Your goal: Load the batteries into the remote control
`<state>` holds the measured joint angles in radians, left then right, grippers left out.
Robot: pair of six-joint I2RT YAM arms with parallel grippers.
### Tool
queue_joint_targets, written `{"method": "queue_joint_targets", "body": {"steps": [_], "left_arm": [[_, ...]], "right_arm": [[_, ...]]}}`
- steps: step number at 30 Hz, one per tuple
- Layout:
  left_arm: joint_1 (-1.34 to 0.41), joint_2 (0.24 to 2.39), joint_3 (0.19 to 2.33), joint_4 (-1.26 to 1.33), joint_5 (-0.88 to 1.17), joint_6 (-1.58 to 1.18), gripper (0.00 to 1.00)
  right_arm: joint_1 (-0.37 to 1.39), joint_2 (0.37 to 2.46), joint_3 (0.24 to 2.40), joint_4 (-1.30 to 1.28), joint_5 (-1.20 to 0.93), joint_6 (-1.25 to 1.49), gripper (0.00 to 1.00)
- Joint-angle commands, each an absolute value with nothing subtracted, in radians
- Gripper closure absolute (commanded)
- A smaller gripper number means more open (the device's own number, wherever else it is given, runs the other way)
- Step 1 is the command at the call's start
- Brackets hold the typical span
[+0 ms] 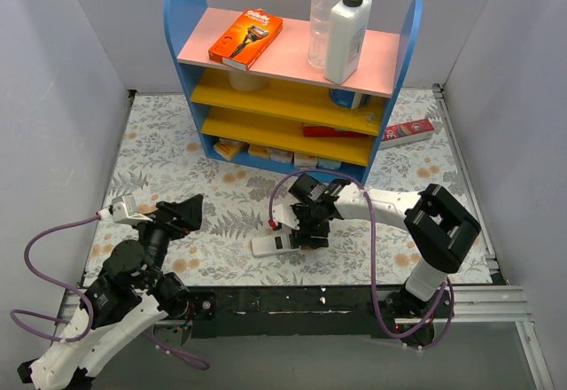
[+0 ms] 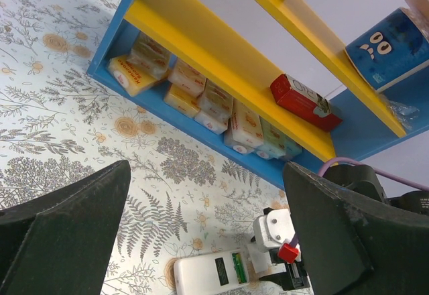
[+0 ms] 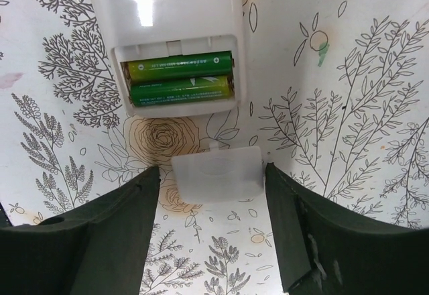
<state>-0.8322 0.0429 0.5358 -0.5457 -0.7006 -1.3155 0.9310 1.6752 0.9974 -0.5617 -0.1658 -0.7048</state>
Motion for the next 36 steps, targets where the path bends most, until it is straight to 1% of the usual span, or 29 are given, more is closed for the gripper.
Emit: {"method": "queue_joint_targets", "body": {"steps": [1,11,17,22,25,28,36], "left_arm": [[-0.822,0.064,0.532,-0.545,-0.718,-1.302,0.02],[-0.821,0.064,0.531,-0.543,-0.715,-1.301,0.02],[-0.818,0.064,0.531,-0.538,-0.713,-1.299,0.02],[-0.816,0.066,0.531,-0.537,-0.709,-1.298,0.02],[-0.815,0.066,0.531,-0.535,-0.707,-1.296,0.02],[-0.811,0.066,0.531,-0.534,-0.707,-1.296,0.02],[-0.804,0.063,0.529,-0.529,-0.701,-1.293,0.02]], "right_arm": [[0.937,1.686,0.951,-0.624,-0.133,-0.681,0.31],[0.936,1.667,0.933,-0.620,-0.098,-0.647,0.30],[0.937,1.669,0.933,-0.618,-0.101,-0.637,0.33],[0.937,1.674,0.939,-0.627,-0.092,-0.629,0.47],[0.939,1.664,0.948,-0.637,-0.086,-0.624,0.53],[0.946,1.652,0.976,-0.658,-0.072,-0.623,0.55],[1.002,1.620,1.074,-0.710,-0.011,-0.623,0.57]]}}
